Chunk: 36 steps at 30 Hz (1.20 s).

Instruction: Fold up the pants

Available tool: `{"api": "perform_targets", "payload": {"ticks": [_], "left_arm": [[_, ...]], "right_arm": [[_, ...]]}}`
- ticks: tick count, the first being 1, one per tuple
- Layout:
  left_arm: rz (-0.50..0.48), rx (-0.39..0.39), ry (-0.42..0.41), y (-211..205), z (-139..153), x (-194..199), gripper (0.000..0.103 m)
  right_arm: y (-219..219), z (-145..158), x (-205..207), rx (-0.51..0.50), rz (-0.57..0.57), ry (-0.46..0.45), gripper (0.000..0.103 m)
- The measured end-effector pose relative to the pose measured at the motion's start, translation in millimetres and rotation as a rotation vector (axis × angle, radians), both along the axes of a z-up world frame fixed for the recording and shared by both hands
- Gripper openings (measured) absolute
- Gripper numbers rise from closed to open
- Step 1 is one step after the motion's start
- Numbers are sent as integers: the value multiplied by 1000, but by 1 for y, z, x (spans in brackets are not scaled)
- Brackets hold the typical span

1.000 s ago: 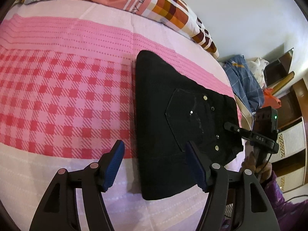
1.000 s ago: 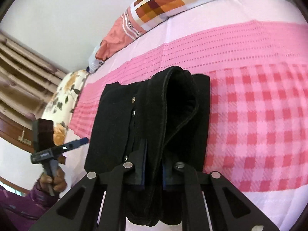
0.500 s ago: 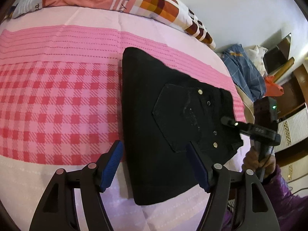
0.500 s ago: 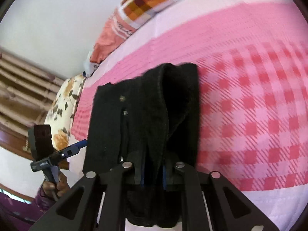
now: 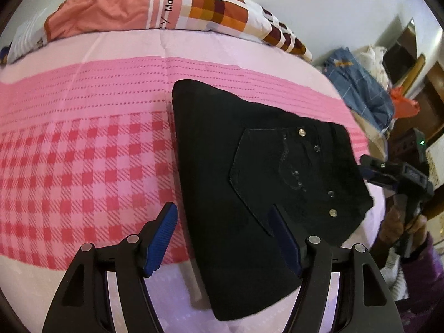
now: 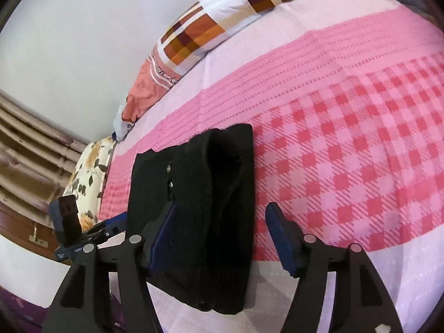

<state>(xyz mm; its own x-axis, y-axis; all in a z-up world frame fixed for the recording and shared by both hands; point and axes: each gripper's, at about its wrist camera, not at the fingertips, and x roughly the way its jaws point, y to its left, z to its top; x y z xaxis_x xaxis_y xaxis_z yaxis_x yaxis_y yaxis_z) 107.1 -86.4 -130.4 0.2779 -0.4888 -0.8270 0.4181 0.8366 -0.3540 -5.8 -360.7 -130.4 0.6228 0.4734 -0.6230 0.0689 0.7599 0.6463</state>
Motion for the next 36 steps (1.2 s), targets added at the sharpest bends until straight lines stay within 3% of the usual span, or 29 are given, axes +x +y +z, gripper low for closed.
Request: {"api": "perform_targets", "payload": {"ticks": [6, 13, 21, 27, 30, 36], "left_arm": [[-42, 119, -70, -19, -5, 11, 69], [-66, 176, -111, -27, -10, 20, 76], [-77, 191, -117, -28, -14, 23, 81], [-87, 208, -125, -32, -15, 25, 85], [-91, 211, -126, -33, -16, 26, 86], [-91, 214, -121, -34, -19, 29, 90]], "right_arm": [[10, -9, 12, -22, 11, 24, 63], [28, -14, 30, -63, 59, 40, 65], [33, -15, 33, -100, 97, 26, 68], [22, -21, 26, 0, 106, -9, 76], [23, -20, 25, -11, 125, -19, 77], [28, -18, 28, 3, 139, -23, 92]]}}
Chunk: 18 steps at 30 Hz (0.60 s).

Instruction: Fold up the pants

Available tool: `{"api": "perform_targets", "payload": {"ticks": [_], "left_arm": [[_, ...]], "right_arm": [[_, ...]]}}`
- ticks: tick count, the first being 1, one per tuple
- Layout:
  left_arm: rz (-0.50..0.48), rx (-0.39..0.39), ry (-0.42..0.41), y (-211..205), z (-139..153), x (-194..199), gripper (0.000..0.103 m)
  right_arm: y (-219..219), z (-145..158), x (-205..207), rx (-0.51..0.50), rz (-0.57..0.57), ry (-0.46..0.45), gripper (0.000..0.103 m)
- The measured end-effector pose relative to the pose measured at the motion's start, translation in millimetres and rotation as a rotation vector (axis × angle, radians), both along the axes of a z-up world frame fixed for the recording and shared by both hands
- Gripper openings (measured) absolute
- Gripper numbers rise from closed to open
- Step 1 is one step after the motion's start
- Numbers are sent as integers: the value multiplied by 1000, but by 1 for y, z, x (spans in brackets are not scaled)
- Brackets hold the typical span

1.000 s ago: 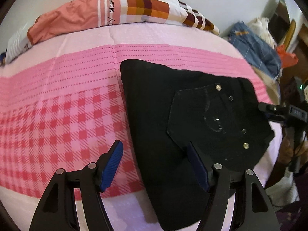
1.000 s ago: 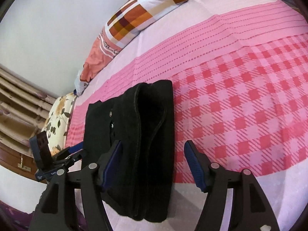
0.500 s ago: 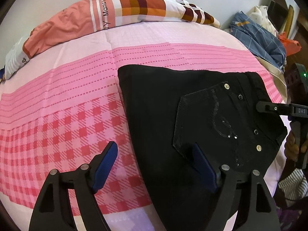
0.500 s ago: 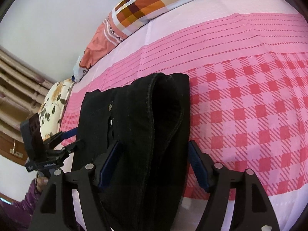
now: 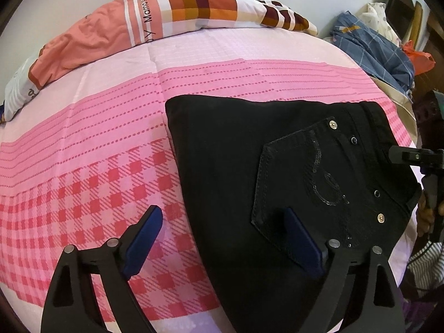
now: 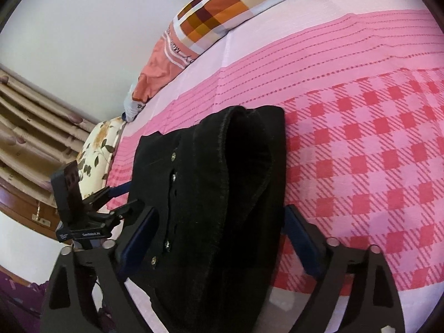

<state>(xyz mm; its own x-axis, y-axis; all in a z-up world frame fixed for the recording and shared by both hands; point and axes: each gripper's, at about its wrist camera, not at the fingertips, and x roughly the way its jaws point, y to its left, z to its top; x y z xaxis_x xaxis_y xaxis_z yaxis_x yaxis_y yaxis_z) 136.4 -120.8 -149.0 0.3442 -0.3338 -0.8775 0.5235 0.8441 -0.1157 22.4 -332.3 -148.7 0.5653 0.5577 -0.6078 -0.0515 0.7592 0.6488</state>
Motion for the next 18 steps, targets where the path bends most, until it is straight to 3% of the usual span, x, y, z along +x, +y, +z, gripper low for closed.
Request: {"api": "perform_targets", "payload": {"ticks": [7, 11, 18], "left_arm": [[-2, -20, 23, 1, -5, 3, 93], [-11, -38, 28, 0, -9, 5, 93], [-48, -47, 31, -5, -14, 5, 93]], "right_arm": [[2, 2, 5, 25, 9, 19, 100], [-5, 0, 8, 90, -3, 25, 101], [-4, 1, 9, 87, 19, 26, 102]]}}
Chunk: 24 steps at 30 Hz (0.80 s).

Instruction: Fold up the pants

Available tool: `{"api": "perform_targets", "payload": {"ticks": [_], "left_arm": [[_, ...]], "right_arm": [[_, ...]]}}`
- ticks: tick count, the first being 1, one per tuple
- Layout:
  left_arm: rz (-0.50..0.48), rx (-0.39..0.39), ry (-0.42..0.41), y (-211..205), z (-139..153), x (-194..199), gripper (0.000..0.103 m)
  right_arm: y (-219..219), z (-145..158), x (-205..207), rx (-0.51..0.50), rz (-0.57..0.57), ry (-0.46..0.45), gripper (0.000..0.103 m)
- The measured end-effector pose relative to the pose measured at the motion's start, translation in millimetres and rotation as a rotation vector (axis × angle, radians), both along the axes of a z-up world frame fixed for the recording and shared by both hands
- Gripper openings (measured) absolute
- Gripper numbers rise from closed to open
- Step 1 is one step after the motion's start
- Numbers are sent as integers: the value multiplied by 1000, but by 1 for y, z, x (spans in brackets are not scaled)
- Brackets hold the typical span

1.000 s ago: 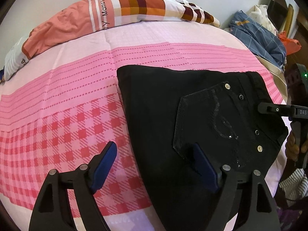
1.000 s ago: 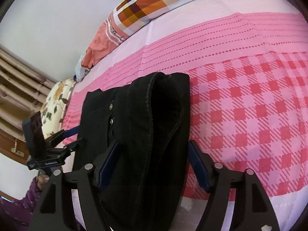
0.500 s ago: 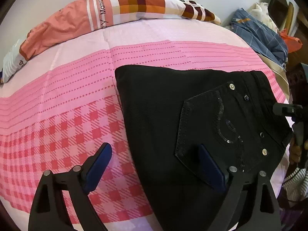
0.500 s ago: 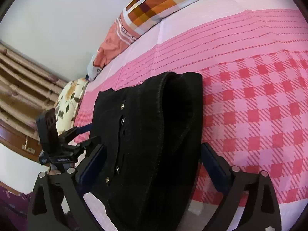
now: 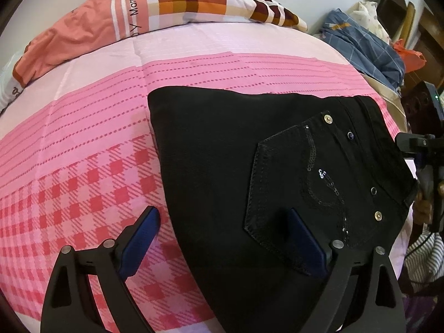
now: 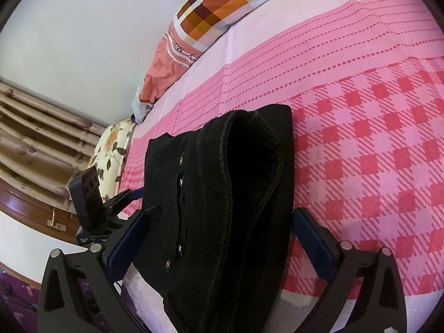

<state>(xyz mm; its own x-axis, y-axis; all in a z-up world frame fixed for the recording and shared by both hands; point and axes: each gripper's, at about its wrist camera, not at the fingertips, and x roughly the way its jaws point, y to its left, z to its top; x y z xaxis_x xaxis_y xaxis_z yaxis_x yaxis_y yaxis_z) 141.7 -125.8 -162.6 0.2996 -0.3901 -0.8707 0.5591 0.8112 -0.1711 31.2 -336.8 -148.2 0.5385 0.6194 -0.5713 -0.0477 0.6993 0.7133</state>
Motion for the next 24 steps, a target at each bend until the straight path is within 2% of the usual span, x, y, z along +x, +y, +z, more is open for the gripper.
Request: {"api": "perform_targets", "payload": {"ticks": [8, 15, 17, 18, 19, 20, 24], "left_arm": [[11, -17, 1, 2, -2, -1, 93], [13, -8, -7, 0, -2, 0, 93], [12, -2, -14, -1, -2, -1, 93], [7, 3, -19, -2, -2, -1, 93], [2, 2, -22, -4, -2, -2, 93], [-13, -5, -23, -5, -2, -3, 92], [-47, -25, -36, -7, -2, -6, 84]], "right_arm": [[11, 3, -1, -85, 23, -20, 102], [13, 4, 5, -93, 34, -13, 103], [16, 6, 7, -136, 36, -15, 94], [17, 6, 8, -158, 33, -12, 82], [17, 6, 9, -176, 30, -8, 62], [13, 4, 11, -184, 31, 7, 56], [8, 3, 12, -160, 44, 13, 44]]}}
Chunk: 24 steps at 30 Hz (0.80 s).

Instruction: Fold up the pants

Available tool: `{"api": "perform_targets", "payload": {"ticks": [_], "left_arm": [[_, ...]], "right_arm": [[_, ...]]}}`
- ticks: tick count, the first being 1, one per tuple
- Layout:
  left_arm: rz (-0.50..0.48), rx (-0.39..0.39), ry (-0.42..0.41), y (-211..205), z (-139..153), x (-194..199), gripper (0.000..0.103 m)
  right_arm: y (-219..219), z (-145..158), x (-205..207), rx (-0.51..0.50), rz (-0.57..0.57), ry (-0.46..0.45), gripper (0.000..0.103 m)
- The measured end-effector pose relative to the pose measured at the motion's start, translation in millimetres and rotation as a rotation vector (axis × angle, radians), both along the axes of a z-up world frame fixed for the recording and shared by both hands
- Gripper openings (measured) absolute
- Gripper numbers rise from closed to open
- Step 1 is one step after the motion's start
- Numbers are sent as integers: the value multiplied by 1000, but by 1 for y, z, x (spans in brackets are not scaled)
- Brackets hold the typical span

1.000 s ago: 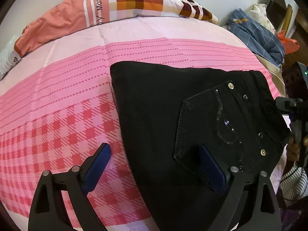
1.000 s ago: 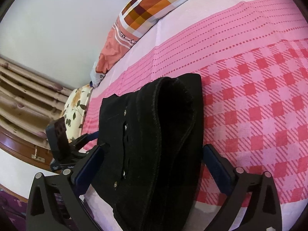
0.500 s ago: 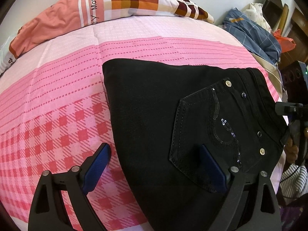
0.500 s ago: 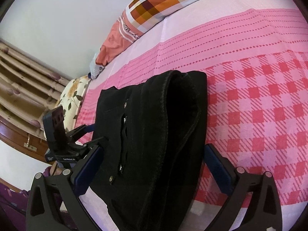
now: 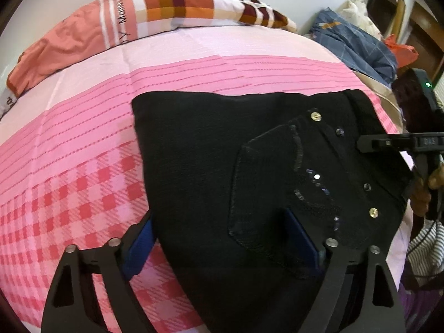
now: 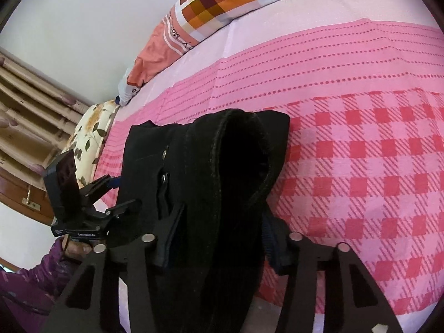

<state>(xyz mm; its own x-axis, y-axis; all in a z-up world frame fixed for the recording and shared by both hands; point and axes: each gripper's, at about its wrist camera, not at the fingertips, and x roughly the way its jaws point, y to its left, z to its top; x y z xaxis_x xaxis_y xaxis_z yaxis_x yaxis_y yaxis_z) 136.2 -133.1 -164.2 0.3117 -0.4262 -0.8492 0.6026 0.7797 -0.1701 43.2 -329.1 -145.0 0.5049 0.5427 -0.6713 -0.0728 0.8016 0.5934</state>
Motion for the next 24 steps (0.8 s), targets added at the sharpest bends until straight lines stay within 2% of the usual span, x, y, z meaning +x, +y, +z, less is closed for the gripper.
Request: {"api": "perform_targets", "payload": {"ticks": [1, 4, 6, 7, 9, 10, 14, 16, 18, 19, 20, 21, 24], "left_arm": [[-6, -5, -3, 0, 1, 0, 81], [1, -33, 6, 4, 3, 2, 71], [11, -50, 24, 10, 4, 6, 66], [10, -51, 31, 11, 4, 7, 65], [6, -39, 34, 10, 5, 6, 65], [3, -34, 31, 9, 6, 6, 65], [-2, -34, 42, 10, 5, 6, 66], [-1, -45, 61, 10, 2, 8, 73], [-20, -46, 65, 8, 1, 7, 80], [-28, -35, 61, 5, 0, 6, 82], [-32, -16, 52, 0, 0, 5, 83], [-30, -9, 45, -3, 1, 4, 83], [-22, -20, 27, -3, 2, 0, 81]], "right_arm": [[-1, 0, 0, 14, -2, 1, 40], [-4, 0, 0, 35, -5, 1, 35], [-5, -1, 0, 37, -1, 2, 35], [-5, -1, 0, 29, 1, 9, 42], [-5, 0, 1, 22, 0, 9, 47], [-5, 0, 1, 13, 2, 10, 53], [-4, 0, 1, 25, 35, 16, 60], [-1, 1, 3, 35, 44, 16, 68], [10, 4, 7, 1, 57, 11, 69], [17, 6, 7, -36, 67, -2, 65], [25, 7, 8, -64, 81, -5, 57], [27, 5, 8, -54, 77, 1, 43], [23, 4, 6, -1, 60, -4, 37]]}}
